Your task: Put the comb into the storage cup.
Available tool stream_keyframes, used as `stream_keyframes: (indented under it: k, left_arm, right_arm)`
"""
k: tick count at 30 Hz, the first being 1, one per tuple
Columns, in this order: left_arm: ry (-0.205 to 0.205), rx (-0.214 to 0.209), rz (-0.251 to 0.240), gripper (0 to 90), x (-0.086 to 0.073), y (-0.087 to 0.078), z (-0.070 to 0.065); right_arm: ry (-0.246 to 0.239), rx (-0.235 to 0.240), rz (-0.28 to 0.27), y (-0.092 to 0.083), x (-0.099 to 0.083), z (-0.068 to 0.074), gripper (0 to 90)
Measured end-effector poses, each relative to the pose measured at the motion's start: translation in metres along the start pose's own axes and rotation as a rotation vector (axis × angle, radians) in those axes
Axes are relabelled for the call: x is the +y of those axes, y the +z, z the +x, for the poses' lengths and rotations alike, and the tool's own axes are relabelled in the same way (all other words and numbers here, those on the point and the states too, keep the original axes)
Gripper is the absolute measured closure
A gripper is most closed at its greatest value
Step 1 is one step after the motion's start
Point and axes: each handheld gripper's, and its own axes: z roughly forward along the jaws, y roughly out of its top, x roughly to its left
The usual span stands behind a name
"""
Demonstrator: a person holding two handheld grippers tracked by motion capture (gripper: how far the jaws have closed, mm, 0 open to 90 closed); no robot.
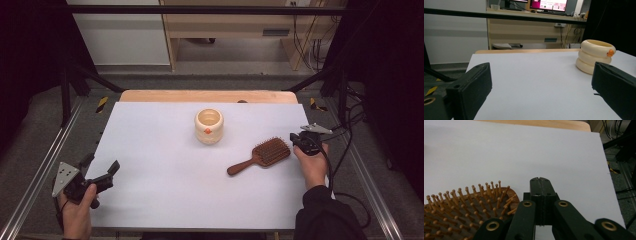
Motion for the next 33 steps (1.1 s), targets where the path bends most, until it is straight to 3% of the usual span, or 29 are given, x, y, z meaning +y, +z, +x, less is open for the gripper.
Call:
stream_keyframes:
  k: [6,15,19,24,27,33]
  left_arm:
    - [0.027,-0.004,0.013,3.1,-0.001,0.002,-0.003]
    - [0.013,0.013,0.025,3.1,-0.003,0.002,-0.001]
    - [0.008,0.016,0.027,3.1,-0.004,0.003,0.0]
    - [0.009,0.01,0.029,3.2,-0.004,0.003,-0.001]
    - [0.01,0.007,0.026,3.2,-0.004,0.002,-0.001]
    - [0.009,0.005,0.023,3.3,-0.003,0.002,-0.001]
  right_arm:
    - [0.019,0.003,0.031,0.007,-0.001,-0.005,90.0]
    - [0.028,0.018,0.056,0.015,0.005,-0.012,90.0]
    - [0.037,0.033,0.093,0.021,0.004,-0.013,90.0]
    - [0.013,0.037,0.13,0.026,0.0,-0.011,90.0]
    - [-0.014,0.066,0.15,0.031,-0.003,-0.005,90.0]
    - [-0.038,0.09,0.141,0.033,-0.004,0.0,90.0]
